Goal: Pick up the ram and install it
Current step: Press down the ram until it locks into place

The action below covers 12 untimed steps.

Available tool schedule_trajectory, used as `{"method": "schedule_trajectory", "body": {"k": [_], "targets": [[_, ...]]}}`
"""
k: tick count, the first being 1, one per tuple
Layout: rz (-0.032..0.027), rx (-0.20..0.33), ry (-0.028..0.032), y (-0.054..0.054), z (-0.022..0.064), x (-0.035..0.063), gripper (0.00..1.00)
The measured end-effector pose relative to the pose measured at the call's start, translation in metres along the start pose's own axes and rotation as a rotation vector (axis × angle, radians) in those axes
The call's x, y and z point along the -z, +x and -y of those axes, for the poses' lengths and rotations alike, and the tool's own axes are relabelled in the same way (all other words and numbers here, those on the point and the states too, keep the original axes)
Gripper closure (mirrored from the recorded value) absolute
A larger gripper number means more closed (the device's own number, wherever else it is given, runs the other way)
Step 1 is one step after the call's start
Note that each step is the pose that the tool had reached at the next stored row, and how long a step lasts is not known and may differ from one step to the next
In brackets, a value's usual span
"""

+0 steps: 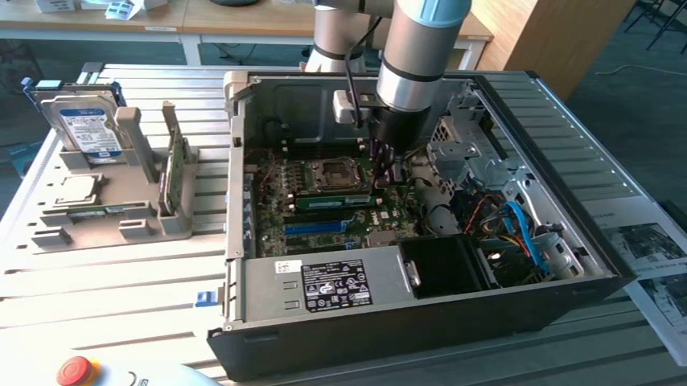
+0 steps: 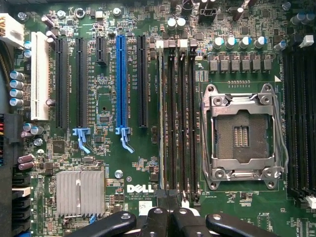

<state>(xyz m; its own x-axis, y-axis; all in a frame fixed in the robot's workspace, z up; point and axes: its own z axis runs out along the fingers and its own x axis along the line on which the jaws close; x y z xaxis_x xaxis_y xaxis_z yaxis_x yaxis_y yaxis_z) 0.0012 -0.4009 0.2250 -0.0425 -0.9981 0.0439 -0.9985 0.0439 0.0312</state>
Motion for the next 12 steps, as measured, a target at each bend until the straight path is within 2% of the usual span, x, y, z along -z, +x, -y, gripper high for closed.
{"method": "schedule_trajectory", "body": {"k": [12], "targets": [[0.0000, 0.000, -0.0001, 0.0000, 0.0000, -0.0012, 0.90]]}}
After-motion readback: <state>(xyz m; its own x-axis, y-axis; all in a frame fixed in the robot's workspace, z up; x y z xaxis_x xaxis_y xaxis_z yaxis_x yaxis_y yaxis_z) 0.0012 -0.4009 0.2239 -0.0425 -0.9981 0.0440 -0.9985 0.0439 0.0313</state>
